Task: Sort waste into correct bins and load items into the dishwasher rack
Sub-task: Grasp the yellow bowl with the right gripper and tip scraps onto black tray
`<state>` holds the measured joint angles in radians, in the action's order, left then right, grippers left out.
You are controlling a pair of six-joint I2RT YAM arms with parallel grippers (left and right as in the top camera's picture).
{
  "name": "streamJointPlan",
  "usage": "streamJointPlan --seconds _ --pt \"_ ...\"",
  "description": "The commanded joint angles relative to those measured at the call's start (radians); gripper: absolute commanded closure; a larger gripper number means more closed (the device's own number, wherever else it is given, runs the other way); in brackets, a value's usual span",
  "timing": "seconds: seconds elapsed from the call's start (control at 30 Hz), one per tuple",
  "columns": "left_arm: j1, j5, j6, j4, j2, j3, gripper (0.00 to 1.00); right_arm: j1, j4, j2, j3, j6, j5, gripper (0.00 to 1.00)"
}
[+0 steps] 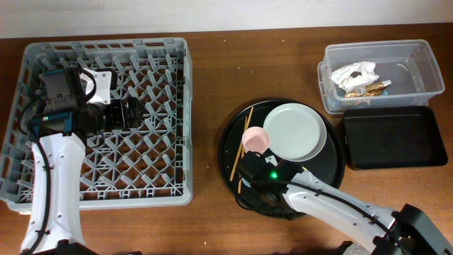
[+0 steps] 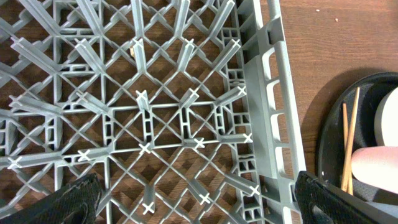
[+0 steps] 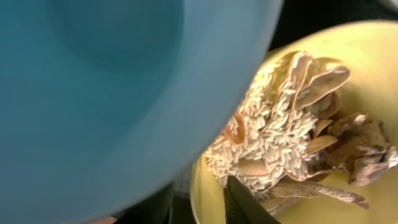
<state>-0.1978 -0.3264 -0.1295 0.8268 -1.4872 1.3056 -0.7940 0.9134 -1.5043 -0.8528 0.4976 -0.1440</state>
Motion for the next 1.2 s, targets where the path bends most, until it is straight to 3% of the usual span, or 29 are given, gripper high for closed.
streamJointPlan --seconds 0.0,0.1,0.17,0.33,0.43,0.57,0.67,0.83,1.03,1.17 --pt "-0.003 -0.011 0.012 0.000 -0.003 0.012 0.01 0.003 -0.018 0.006 0.028 0.016 0.016 0.85" --pt "-0.003 -0.010 0.012 0.001 -0.003 0.012 0.01 0.003 -0.033 0.005 0.038 0.016 0.016 0.86" --pt "-0.003 -0.011 0.012 0.000 -0.003 0.012 0.01 0.003 -0.042 0.004 0.045 0.016 0.017 0.96" --pt "-0.003 -0.011 0.012 0.000 -0.003 0.012 0.01 0.005 0.027 0.045 -0.033 0.016 0.019 0.96" --pt "-0.003 -0.011 0.012 0.000 -0.003 0.012 0.01 0.036 0.142 0.179 -0.158 0.016 -0.038 0.96" --pt "-0.003 -0.011 0.012 0.000 -0.003 0.012 0.01 0.327 0.142 0.397 -0.179 -0.008 -0.024 0.96" --pt "-0.003 -0.011 0.012 0.000 -0.003 0.012 0.01 0.613 0.054 0.435 -0.179 -0.163 0.117 0.96" --pt "-0.003 -0.011 0.012 0.000 -0.003 0.012 0.01 0.972 -0.159 0.257 -0.179 -0.317 0.449 0.96" --pt "-0.003 -0.011 0.012 0.000 -0.003 0.012 0.01 1.183 -0.406 -0.003 -0.179 -0.380 0.856 0.96" --pt "-0.003 -0.011 0.012 0.000 -0.003 0.012 0.01 1.325 -0.439 -0.071 -0.179 -0.455 1.067 0.96"
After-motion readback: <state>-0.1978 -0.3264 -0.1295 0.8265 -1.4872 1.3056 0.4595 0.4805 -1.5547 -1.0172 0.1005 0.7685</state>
